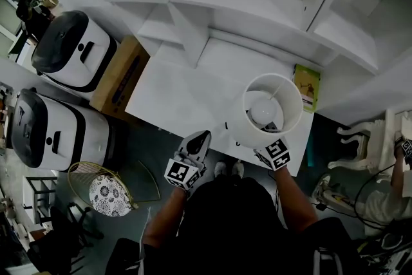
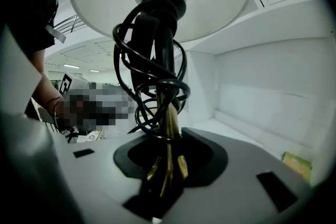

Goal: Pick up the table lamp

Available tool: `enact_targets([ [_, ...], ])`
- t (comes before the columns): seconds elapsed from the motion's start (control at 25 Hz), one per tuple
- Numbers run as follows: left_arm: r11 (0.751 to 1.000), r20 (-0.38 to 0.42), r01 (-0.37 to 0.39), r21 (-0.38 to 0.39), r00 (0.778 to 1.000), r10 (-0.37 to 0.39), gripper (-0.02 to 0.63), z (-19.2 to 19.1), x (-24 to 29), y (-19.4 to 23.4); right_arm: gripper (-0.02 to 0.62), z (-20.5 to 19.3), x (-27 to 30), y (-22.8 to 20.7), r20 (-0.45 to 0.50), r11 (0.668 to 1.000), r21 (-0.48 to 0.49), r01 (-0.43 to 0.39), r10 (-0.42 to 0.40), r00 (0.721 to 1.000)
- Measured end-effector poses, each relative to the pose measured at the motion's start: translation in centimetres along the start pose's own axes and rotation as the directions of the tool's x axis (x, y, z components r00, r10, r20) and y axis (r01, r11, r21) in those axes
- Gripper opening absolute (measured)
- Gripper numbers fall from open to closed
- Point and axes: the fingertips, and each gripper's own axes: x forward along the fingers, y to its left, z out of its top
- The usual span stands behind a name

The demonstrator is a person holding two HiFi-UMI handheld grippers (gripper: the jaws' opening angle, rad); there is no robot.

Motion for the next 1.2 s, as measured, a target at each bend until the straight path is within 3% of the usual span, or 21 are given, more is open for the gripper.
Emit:
enact_targets([
  [0.4, 1.000, -0.015, 0.013, 0.000, 1.000, -0.013, 0.017, -0.3, 0.5, -1.0, 0.130, -1.2, -1.6, 1.9, -0.008, 1.000, 0.006, -0.031, 0.031, 1.000],
  [1.08, 1.000, -0.024, 0.031, 0.002, 0.999, -0.031, 0.017, -0.3, 1.0, -0.8, 0.130, -1.6, -2.2, 1.6, 0.001, 0.999, 0.034, -0.015, 0.015, 1.000],
  [1.2, 0.999, -0.029, 0.039, 0.001, 0.999, -0.039, 0.017, -0.4, 1.3, -0.9, 0.130, -0.3, -2.3, 1.8, 0.011, 0.999, 0.032, -0.024, 0.023, 1.000],
])
